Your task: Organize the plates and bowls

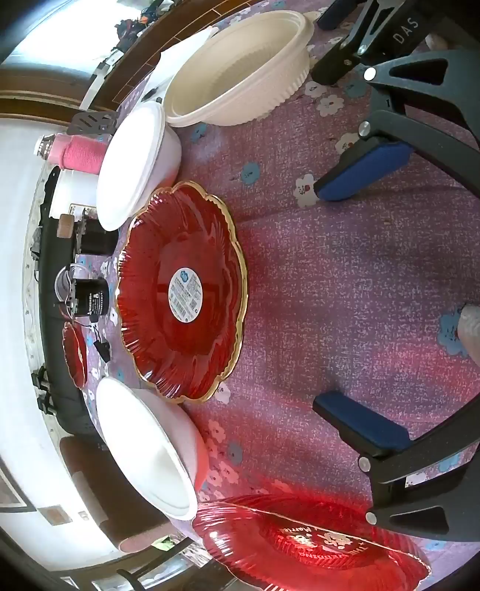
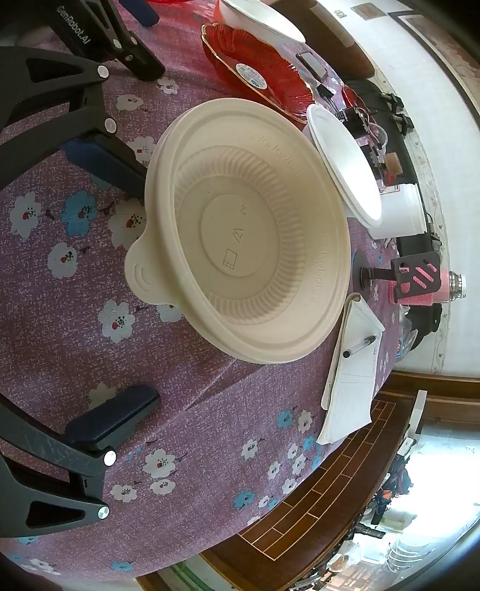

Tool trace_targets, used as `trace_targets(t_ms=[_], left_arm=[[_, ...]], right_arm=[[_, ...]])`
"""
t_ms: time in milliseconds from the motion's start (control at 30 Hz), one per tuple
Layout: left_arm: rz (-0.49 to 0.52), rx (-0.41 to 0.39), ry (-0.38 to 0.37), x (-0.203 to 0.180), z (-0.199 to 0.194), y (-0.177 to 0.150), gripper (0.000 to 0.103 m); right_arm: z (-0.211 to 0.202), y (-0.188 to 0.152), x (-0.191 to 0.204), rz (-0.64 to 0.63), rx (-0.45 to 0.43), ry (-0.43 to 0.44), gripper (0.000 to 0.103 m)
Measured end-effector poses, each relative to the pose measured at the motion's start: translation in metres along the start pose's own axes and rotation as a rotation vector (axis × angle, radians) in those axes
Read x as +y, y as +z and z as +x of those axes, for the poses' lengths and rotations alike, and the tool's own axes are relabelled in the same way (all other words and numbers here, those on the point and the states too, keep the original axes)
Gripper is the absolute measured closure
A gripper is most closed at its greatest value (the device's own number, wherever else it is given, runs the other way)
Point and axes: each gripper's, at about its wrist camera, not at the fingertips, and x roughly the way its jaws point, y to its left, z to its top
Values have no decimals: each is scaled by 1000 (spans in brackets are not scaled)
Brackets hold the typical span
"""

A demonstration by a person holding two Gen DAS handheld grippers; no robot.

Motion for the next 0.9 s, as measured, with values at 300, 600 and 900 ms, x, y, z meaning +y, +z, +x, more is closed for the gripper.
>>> trace_targets(t_ms=[300,600,900], left_arm=[[1,-2,0,0,0,0,0],[-32,5,27,-1,-6,-9,0],[41,60,-30,1,-19,-21,0]], right_arm=[[0,0,0,0,-2,0,1],[0,0,0,0,-2,0,1],[0,0,0,1,-2,1,1]])
